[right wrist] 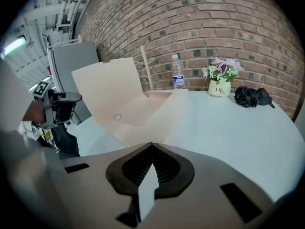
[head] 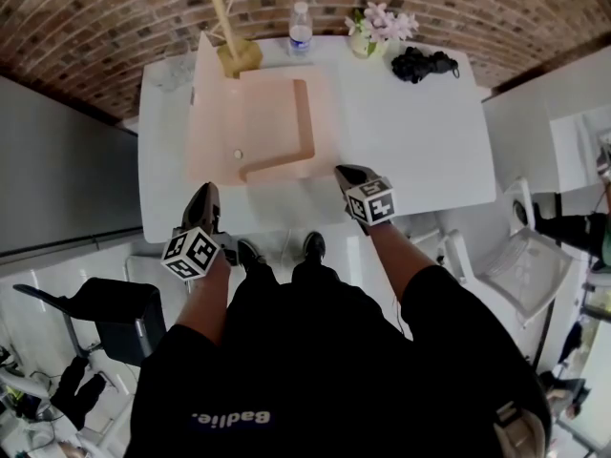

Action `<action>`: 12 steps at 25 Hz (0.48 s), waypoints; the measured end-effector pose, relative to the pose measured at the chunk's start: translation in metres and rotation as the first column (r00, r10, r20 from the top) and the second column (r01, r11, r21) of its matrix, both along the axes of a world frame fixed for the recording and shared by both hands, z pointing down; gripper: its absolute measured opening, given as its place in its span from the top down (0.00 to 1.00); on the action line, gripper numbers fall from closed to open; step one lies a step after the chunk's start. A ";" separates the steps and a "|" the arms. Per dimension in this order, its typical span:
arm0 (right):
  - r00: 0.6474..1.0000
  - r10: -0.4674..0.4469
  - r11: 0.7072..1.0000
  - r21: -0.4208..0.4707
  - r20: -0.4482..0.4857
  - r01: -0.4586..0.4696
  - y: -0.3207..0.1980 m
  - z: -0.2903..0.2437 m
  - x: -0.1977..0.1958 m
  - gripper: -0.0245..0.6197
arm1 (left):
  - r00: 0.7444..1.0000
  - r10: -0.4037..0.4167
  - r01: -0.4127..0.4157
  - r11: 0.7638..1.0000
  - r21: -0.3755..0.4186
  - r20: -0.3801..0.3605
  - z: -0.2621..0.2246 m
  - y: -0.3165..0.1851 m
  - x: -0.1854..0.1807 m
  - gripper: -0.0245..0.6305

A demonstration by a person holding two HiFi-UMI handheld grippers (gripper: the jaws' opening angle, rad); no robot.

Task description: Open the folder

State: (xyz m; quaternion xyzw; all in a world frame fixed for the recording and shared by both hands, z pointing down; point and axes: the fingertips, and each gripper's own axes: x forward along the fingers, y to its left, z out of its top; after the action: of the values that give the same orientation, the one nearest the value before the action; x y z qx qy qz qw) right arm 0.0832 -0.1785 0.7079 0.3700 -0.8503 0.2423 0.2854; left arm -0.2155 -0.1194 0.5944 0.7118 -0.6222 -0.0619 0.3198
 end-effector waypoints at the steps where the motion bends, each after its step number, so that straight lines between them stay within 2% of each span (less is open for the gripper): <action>1: 1.000 -0.004 1.000 0.005 -0.005 0.004 -0.001 -0.001 0.000 0.92 | 1.000 -0.016 0.016 1.000 -0.002 -0.013 0.002 0.001 -0.003 0.96; 12: 0.998 -0.037 0.999 0.017 -0.055 0.038 0.002 0.002 0.001 0.92 | 0.987 -0.142 0.139 0.989 -0.047 -0.070 0.025 0.009 -0.044 0.96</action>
State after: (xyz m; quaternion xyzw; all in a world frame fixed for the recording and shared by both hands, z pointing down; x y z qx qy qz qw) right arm 0.0838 -0.1768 0.7102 0.3631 -0.8509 0.2192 0.3098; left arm -0.2598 -0.1099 0.6196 0.6566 -0.6599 -0.0969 0.3522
